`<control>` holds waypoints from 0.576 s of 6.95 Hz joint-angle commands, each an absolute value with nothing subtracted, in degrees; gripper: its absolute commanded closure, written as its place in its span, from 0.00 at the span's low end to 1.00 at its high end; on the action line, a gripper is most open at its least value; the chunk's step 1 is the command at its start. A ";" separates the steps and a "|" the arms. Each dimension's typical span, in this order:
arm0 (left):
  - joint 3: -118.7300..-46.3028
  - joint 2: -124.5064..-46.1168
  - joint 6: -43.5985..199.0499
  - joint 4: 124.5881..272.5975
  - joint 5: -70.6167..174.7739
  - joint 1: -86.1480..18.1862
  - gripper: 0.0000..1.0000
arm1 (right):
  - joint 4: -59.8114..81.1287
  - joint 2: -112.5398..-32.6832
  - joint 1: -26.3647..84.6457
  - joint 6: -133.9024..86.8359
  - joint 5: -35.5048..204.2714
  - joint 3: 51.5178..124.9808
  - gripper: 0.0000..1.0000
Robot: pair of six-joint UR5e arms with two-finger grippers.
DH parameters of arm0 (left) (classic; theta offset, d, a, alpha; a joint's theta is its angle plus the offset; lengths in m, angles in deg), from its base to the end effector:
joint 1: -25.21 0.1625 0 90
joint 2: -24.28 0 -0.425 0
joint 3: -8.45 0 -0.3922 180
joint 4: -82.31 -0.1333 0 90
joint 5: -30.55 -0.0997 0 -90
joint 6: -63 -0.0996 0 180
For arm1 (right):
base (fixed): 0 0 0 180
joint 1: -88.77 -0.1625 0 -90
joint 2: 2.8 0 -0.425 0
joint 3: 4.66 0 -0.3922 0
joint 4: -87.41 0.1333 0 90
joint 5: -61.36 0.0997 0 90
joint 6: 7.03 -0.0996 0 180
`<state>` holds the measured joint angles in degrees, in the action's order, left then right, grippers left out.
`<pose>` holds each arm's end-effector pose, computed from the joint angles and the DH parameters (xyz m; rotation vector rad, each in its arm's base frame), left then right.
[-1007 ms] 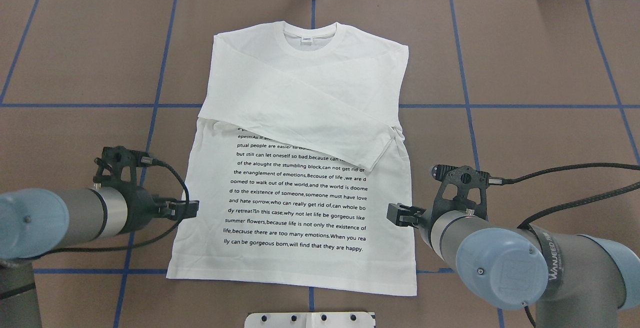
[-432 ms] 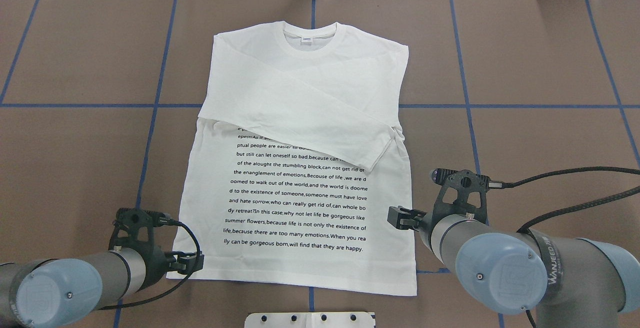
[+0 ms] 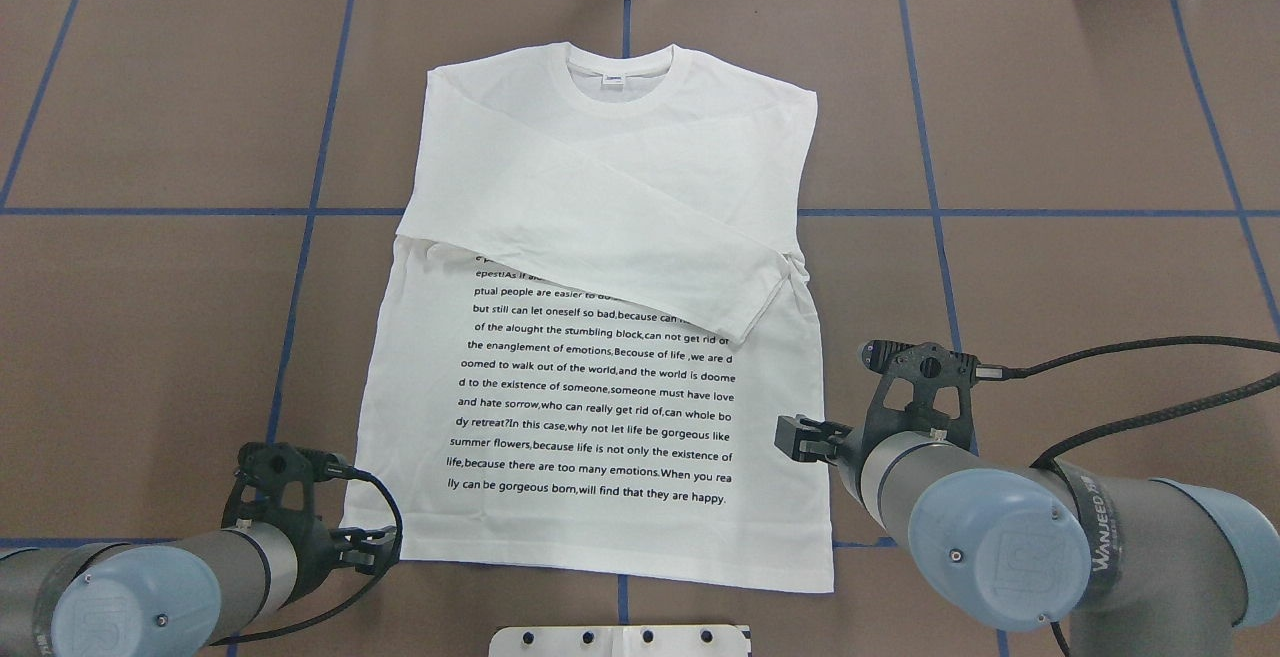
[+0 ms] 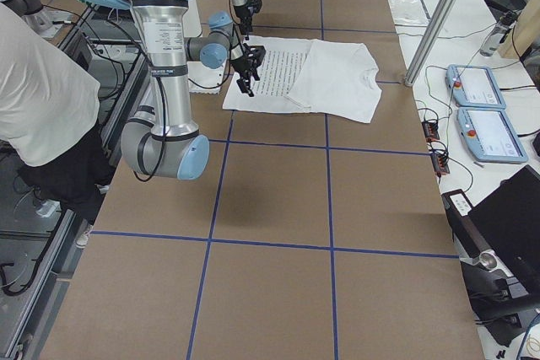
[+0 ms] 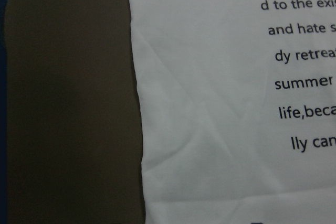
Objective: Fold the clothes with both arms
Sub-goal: 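Grasp the hem corners with both grippers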
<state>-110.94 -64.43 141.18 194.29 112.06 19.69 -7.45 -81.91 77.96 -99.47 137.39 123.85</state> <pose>0.4595 -0.1931 0.3894 0.2685 0.8414 0.0380 -0.4365 -0.2435 0.2810 0.2884 -0.7575 0.3133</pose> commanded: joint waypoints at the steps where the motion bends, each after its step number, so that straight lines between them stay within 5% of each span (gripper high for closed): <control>1: -110.82 -64.49 141.30 193.94 112.02 20.12 0.27 | -7.43 -81.82 78.05 -99.49 137.39 123.66 0.00; 2: -110.73 -64.49 141.31 193.93 112.11 20.20 0.39 | -7.43 -81.90 78.14 -99.41 137.39 123.66 0.00; 4: -110.73 -64.49 141.31 193.85 112.11 20.20 0.46 | -7.43 -81.99 78.31 -99.41 137.39 123.66 0.00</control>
